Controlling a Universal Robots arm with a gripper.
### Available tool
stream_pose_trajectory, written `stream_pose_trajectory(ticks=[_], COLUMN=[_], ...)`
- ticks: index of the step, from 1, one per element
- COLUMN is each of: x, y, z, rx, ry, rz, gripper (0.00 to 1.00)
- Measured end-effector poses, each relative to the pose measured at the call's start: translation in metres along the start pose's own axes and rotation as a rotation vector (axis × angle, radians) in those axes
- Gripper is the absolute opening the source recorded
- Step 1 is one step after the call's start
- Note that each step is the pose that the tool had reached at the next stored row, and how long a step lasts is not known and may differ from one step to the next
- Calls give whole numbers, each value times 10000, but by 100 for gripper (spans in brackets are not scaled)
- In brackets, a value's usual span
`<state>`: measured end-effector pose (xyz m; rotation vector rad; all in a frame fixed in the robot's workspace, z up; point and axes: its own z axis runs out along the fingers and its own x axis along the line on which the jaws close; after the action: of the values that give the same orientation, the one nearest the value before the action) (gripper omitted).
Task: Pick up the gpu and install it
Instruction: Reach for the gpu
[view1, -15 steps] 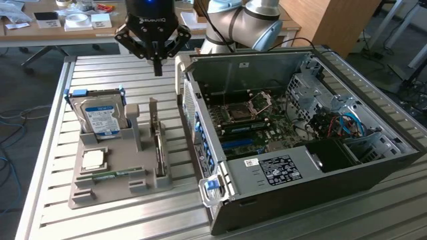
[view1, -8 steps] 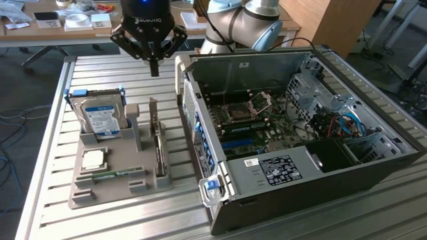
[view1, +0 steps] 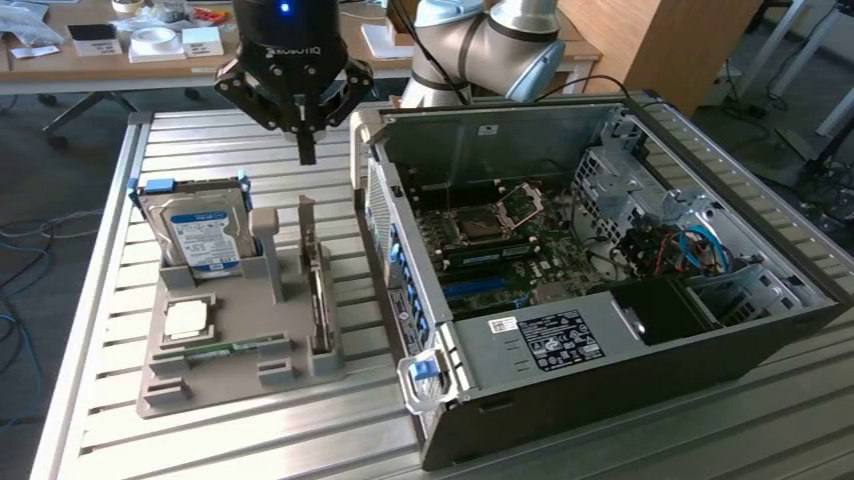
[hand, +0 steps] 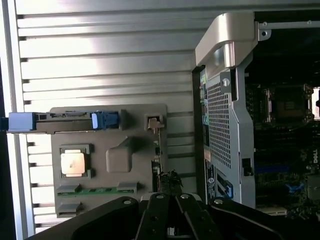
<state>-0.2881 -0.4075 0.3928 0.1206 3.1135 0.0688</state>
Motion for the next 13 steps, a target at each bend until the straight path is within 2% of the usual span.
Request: stream_pose_trajectory(ticks=[9, 13], x=[32, 46], y=[-252, -308], z=[-12, -14], rx=[0, 0], ry=[0, -1], rz=[0, 0], gripper=[11, 11])
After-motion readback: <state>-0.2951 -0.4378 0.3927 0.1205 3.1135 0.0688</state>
